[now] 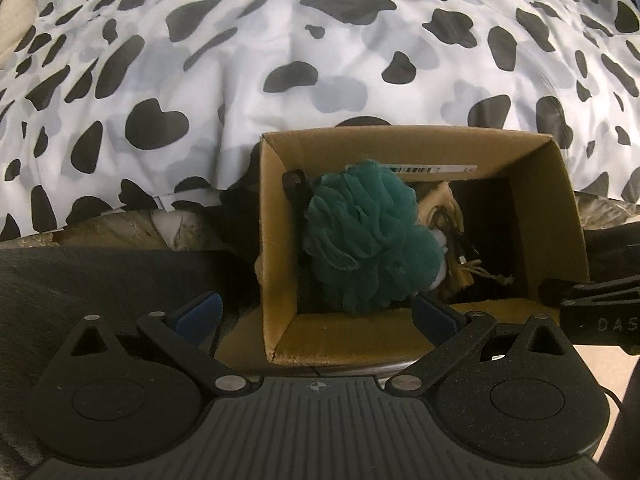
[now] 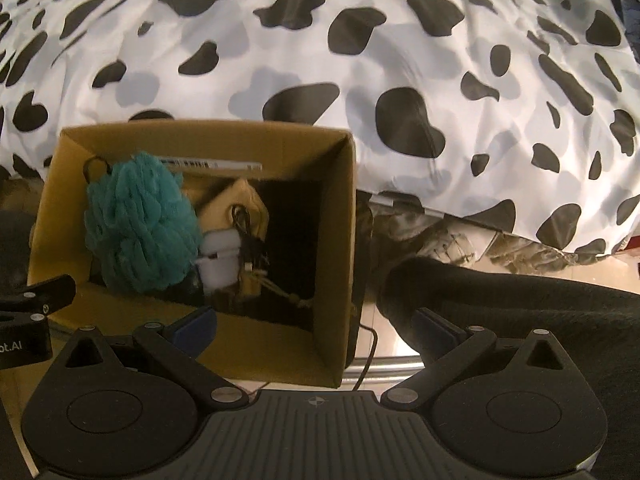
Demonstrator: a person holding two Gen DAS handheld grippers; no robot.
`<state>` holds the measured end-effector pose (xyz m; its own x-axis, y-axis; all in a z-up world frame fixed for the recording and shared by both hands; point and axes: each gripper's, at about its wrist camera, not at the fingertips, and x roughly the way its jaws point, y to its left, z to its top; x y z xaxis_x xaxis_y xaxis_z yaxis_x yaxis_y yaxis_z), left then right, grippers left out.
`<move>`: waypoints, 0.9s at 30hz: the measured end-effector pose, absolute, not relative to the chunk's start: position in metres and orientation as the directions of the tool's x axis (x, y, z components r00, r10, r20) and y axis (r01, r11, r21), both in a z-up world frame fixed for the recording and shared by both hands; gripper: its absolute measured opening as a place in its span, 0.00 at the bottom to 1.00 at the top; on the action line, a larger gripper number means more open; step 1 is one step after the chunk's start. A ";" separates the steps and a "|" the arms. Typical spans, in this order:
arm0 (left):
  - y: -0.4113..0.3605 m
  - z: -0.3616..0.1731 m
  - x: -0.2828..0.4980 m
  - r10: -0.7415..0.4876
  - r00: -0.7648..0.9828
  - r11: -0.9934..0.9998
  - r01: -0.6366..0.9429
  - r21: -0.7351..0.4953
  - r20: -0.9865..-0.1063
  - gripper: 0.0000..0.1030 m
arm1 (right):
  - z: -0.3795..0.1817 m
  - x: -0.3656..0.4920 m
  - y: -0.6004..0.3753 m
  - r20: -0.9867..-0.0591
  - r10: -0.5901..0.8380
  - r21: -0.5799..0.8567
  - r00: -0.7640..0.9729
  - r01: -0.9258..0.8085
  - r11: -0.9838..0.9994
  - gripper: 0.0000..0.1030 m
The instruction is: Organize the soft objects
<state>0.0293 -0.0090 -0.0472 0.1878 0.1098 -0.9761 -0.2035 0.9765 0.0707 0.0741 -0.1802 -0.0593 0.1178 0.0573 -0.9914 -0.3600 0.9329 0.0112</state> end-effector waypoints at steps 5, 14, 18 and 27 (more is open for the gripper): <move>-0.008 -0.051 0.031 0.100 0.167 0.977 -0.204 0.065 -0.981 1.00 | -0.059 0.074 -0.178 -0.992 0.052 0.005 0.116 -0.373 0.928 1.00; -0.006 -0.053 0.032 0.098 0.156 0.974 -0.218 0.062 -0.983 1.00 | -0.060 0.074 -0.177 -0.992 0.050 0.004 0.115 -0.376 0.927 1.00; -0.006 -0.053 0.032 0.098 0.155 0.974 -0.220 0.062 -0.983 1.00 | -0.060 0.074 -0.178 -0.992 0.051 0.004 0.114 -0.375 0.927 1.00; -0.006 -0.053 0.032 0.098 0.154 0.974 -0.220 0.063 -0.983 1.00 | -0.060 0.074 -0.178 -0.992 0.050 0.004 0.114 -0.376 0.927 1.00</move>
